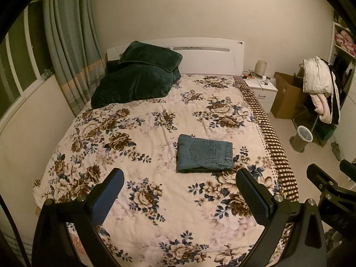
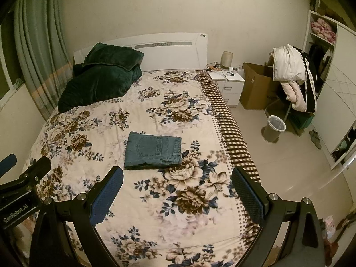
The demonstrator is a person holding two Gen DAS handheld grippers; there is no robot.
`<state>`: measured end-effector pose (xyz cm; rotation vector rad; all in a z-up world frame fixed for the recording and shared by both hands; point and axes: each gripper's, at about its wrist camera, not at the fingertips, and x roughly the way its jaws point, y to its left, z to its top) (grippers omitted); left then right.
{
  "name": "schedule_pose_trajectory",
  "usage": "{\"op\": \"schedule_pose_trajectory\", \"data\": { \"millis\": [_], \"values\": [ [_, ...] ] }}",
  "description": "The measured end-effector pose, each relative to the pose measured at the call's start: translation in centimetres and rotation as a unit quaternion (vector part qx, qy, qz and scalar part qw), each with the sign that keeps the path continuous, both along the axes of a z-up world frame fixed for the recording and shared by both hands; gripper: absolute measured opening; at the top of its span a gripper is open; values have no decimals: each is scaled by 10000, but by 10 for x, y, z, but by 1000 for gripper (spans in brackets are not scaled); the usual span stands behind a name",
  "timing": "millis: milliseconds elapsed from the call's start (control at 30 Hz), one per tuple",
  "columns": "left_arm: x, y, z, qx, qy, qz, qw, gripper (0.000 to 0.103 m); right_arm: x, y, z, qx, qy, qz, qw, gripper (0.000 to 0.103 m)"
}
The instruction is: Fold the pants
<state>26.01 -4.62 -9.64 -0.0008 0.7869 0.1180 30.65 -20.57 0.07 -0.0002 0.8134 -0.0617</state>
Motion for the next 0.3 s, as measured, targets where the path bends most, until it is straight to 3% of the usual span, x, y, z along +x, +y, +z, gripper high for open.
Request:
{"op": "schedule_pose_trajectory", "data": {
  "millis": [300],
  "values": [
    [-2, 1, 0, -22, -44, -5, 10000, 103, -5, 2, 0, 8, -3, -39, 10000, 100]
  ]
}}
